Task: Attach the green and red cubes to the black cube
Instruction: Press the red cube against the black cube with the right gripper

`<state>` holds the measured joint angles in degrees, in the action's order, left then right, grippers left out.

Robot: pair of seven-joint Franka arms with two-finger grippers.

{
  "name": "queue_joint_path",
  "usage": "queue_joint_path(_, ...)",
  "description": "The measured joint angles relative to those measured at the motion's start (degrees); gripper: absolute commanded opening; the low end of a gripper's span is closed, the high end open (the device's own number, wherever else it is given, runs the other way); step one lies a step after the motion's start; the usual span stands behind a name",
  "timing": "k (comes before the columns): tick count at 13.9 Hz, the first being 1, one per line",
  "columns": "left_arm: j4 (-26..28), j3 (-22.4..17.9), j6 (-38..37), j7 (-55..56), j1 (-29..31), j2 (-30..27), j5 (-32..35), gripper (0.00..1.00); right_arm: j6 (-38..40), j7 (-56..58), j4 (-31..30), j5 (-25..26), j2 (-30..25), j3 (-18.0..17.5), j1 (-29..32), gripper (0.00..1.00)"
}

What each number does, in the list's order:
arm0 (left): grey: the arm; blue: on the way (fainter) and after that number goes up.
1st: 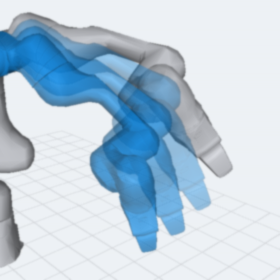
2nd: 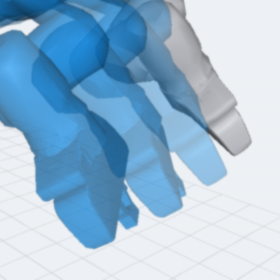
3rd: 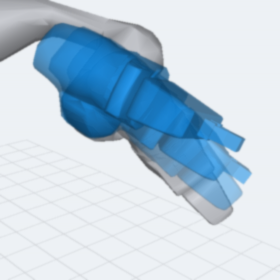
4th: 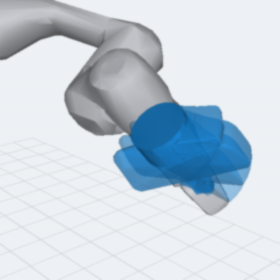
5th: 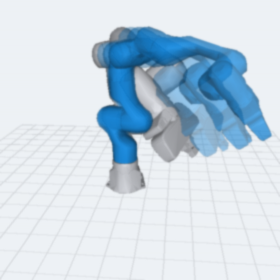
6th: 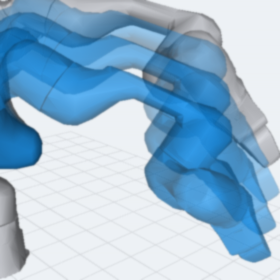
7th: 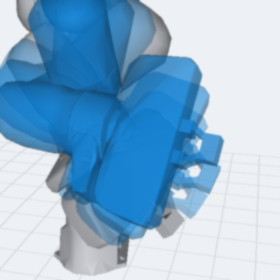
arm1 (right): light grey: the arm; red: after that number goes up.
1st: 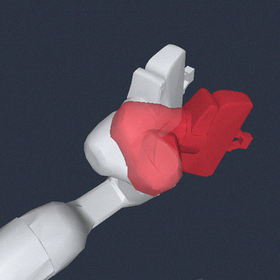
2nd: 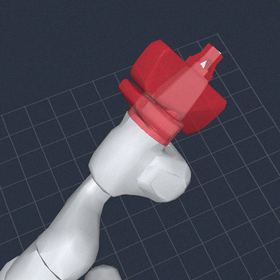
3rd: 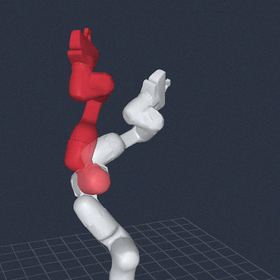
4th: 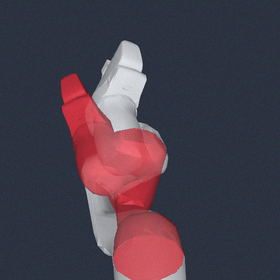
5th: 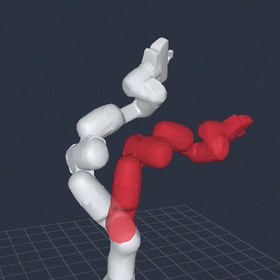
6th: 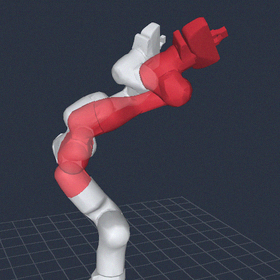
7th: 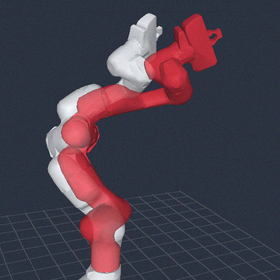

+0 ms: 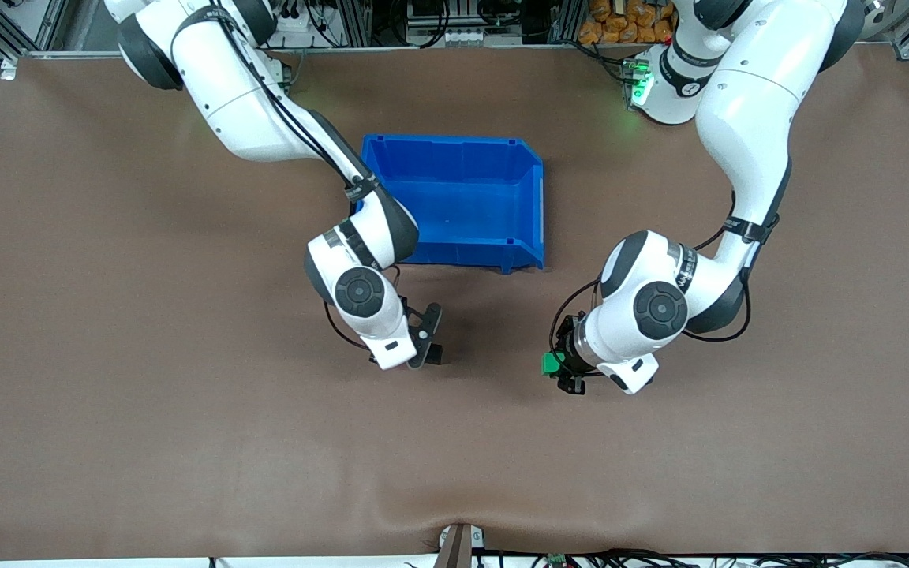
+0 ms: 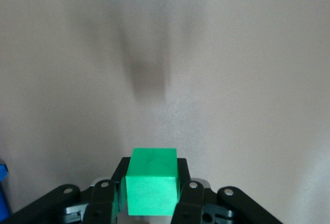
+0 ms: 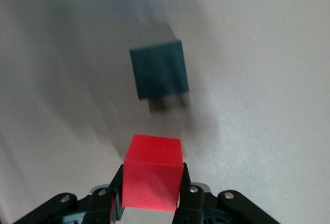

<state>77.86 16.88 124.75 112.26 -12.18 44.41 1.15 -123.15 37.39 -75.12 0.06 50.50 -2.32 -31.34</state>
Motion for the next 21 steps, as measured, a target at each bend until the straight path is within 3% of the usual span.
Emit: queue_joint_path(21, -0.1, 0.4, 2.2, 0.4, -0.6, 0.1, -2.3, 0.0, -1.2, -0.9, 7.0, 1.9, 5.8, 0.4, -1.0, 0.0)
